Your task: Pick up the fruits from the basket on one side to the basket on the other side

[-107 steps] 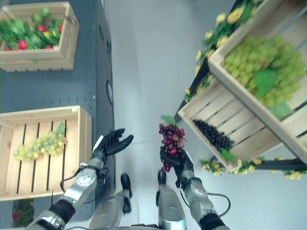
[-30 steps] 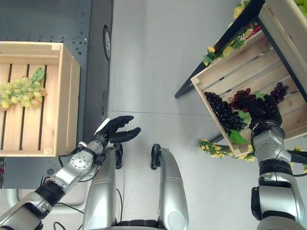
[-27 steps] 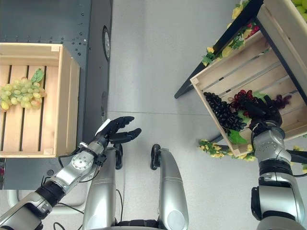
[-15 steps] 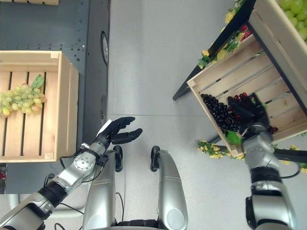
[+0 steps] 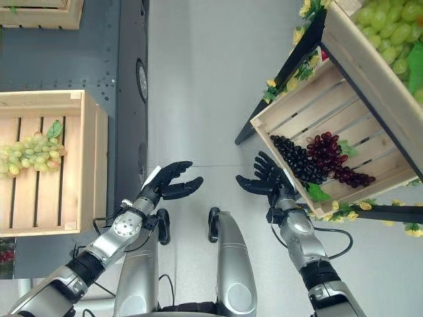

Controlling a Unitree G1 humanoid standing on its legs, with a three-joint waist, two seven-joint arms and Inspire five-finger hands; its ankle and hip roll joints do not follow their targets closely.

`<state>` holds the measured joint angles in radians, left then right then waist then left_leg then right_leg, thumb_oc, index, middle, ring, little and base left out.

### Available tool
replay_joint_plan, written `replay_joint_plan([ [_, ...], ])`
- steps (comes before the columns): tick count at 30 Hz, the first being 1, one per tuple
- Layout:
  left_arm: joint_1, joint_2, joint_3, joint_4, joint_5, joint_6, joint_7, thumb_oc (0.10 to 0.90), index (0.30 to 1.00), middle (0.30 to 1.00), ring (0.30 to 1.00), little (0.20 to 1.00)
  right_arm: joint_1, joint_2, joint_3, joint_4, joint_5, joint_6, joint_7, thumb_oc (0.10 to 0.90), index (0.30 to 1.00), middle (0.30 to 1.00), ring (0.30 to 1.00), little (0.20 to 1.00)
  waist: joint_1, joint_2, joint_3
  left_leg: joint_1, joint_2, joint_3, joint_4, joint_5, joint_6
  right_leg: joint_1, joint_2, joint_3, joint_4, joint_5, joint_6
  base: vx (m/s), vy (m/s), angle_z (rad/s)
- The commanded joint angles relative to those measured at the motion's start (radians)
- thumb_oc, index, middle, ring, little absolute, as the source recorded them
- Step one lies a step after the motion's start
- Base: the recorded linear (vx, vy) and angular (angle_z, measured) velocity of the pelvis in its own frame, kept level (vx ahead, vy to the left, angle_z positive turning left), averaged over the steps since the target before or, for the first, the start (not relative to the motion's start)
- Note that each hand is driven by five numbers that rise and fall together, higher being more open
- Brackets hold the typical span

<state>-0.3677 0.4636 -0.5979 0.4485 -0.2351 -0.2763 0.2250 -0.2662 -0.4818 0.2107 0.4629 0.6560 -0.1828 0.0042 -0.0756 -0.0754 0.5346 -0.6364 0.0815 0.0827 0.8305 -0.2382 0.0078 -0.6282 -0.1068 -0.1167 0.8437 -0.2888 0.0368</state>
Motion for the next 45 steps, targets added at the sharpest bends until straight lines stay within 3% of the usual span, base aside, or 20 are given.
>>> replay_joint_plan([
  [1,-0.036,-0.037,0.041,-0.182,0.107,-0.264,0.055,0.8,0.9,0.9,0.9,0.9,-0.01,-0.024,-0.029,-0.109,-0.04,-0.139,-0.022,0.8,0.9,0.9,0.9,0.9,0.018,0.028,-0.015,0.129,-0.059,0.121,-0.034,-0.15,0.067,0.092,0.026,-0.06,-0.01,-0.019,-0.053,-0.02,0.026,0.09],
  [3,-0.055,-0.033,0.082,-0.226,0.002,-0.334,0.032,0.8,0.9,0.9,0.9,0.9,-0.008,0.014,-0.02,-0.091,-0.015,-0.142,-0.025,0.8,0.9,0.9,0.9,0.9,0.031,0.034,-0.015,0.12,-0.064,0.116,-0.048,-0.12,0.068,0.084,0.015,-0.07,-0.006,-0.009,-0.063,-0.05,0.016,0.14],
  [5,-0.064,-0.04,0.117,-0.242,-0.1,-0.356,-0.005,0.8,0.9,0.9,0.9,0.9,-0.008,0.034,-0.015,-0.073,-0.017,-0.15,-0.023,0.8,0.9,0.9,0.9,0.9,0.039,0.037,-0.015,0.131,-0.07,0.109,-0.06,-0.115,0.067,0.095,0.008,-0.074,-0.006,-0.014,-0.064,-0.01,0.014,0.17],
  [6,-0.076,-0.047,0.176,-0.276,-0.131,-0.397,-0.011,0.8,0.9,0.9,0.9,0.9,0.001,0.071,-0.007,-0.044,-0.017,-0.171,-0.03,0.8,0.9,0.9,0.9,0.9,0.053,0.042,-0.015,0.146,-0.079,0.096,-0.071,-0.112,0.064,0.112,-0.007,-0.085,-0.007,-0.019,-0.063,0.03,0.006,0.07],
  [9,-0.073,-0.037,0.223,-0.336,-0.128,-0.396,0.001,0.8,0.9,0.9,0.9,0.9,0.016,0.107,-0.004,-0.031,-0.023,-0.183,-0.042,0.8,0.9,0.9,0.9,0.9,0.066,0.048,-0.015,0.158,-0.085,0.089,-0.078,-0.106,0.06,0.128,-0.017,-0.095,-0.01,-0.018,-0.063,0.05,-0.008,0.1],
  [12,-0.073,0.0,0.347,-0.401,-0.212,-0.354,-0.049,0.8,0.9,0.9,0.9,0.9,0.032,0.159,0.0,-0.016,-0.041,-0.205,-0.032,0.8,0.9,0.9,0.9,0.9,0.085,0.068,-0.015,0.197,-0.097,0.072,-0.112,-0.084,0.05,0.165,-0.025,-0.104,-0.024,-0.019,-0.06,0.08,0.037,0.24],
  [17,-0.092,0.072,0.461,-0.367,-0.056,-0.341,0.11,0.8,0.9,0.9,0.9,0.9,0.048,0.171,0.031,0.003,-0.094,-0.213,-0.014,0.8,0.9,0.9,0.9,0.9,0.091,0.088,-0.015,0.224,-0.109,0.057,-0.131,-0.067,0.04,0.195,-0.034,-0.106,-0.034,-0.023,-0.061,0.07,0.047,0.1],
  [20,-0.082,0.176,0.54,-0.283,0.056,-0.314,0.215,0.8,0.9,0.9,0.9,0.9,0.084,0.16,0.051,0.006,-0.104,-0.22,-0.006,0.8,0.9,0.9,0.9,0.9,0.092,0.105,-0.015,0.238,-0.115,0.06,-0.133,-0.063,0.036,0.206,-0.045,-0.1,-0.023,-0.037,-0.064,0.09,0.079,0.11],
  [21,-0.074,0.216,0.564,-0.229,0.069,-0.266,0.228,0.8,0.9,0.9,0.9,0.9,0.093,0.15,0.056,0.006,-0.105,-0.216,-0.003,0.8,0.9,0.9,0.9,0.9,0.091,0.11,-0.015,0.24,-0.115,0.062,-0.134,-0.061,0.035,0.206,-0.048,-0.097,-0.019,-0.041,-0.066,0.06,0.096,0.08],
  [22,-0.065,0.242,0.578,-0.164,0.088,-0.258,0.259,0.8,0.9,0.9,0.9,0.9,0.101,0.145,0.059,0.004,-0.106,-0.211,-0.002,0.8,0.9,0.9,0.9,0.9,0.089,0.112,-0.015,0.242,-0.115,0.064,-0.136,-0.058,0.032,0.209,-0.048,-0.096,-0.021,-0.042,-0.067,0.05,0.094,0.03],
  [25,-0.035,0.322,0.592,0.044,0.12,-0.261,0.345,0.8,0.9,0.9,0.9,0.9,0.114,0.118,0.067,0.002,-0.091,-0.201,0.017,0.8,0.9,0.9,0.9,0.9,0.08,0.119,-0.015,0.241,-0.111,0.071,-0.138,-0.051,0.028,0.206,-0.051,-0.092,-0.025,-0.042,-0.069,0.04,0.109,0.02],
  [29,-0.02,0.4,0.589,0.248,0.166,-0.174,0.379,0.8,0.9,0.9,0.9,0.9,0.12,0.081,0.083,0.016,-0.061,-0.201,0.074,0.8,0.9,0.9,0.9,0.9,0.069,0.122,-0.015,0.221,-0.101,0.085,-0.123,-0.051,0.03,0.189,-0.051,-0.085,-0.023,-0.045,-0.076,0.01,0.109,-0.01],
  [34,-0.065,0.465,0.534,0.371,0.259,-0.036,0.369,0.8,0.9,0.9,0.9,0.9,0.088,0.032,0.099,0.034,-0.048,-0.179,0.123,0.8,0.9,0.9,0.9,0.9,0.063,0.124,-0.015,0.196,-0.097,0.093,-0.115,-0.049,0.028,0.166,-0.05,-0.082,-0.019,-0.045,-0.077,-0.01,0.12,0.06],
  [38,-0.112,0.514,0.471,0.425,0.352,0.038,0.375,0.8,0.9,0.9,0.9,0.9,0.073,0.002,0.117,0.032,-0.032,-0.167,0.147,0.8,0.9,0.9,0.9,0.9,0.061,0.121,-0.015,0.183,-0.092,0.095,-0.107,-0.059,0.025,0.156,-0.05,-0.081,-0.022,-0.048,-0.066,-0.01,0.14,0.03],
  [40,-0.157,0.553,0.403,0.445,0.491,0.094,0.372,0.8,0.9,0.9,0.9,0.9,0.058,-0.014,0.124,0.029,-0.031,-0.154,0.158,0.8,0.9,0.9,0.9,0.9,0.061,0.118,-0.015,0.154,-0.084,0.101,-0.098,-0.058,0.026,0.13,-0.05,-0.085,-0.023,-0.04,-0.062,-0.04,0.134,0.04],
  [45,-0.225,0.599,0.28,0.437,0.624,0.184,0.347,0.8,0.9,0.9,0.9,0.9,0.023,-0.036,0.14,0.025,-0.022,-0.118,0.174,0.8,0.9,0.9,0.9,0.9,0.068,0.115,-0.015,0.108,-0.076,0.105,-0.084,-0.06,0.033,0.089,-0.054,-0.096,-0.017,-0.031,-0.058,-0.04,0.095,0.01],
])
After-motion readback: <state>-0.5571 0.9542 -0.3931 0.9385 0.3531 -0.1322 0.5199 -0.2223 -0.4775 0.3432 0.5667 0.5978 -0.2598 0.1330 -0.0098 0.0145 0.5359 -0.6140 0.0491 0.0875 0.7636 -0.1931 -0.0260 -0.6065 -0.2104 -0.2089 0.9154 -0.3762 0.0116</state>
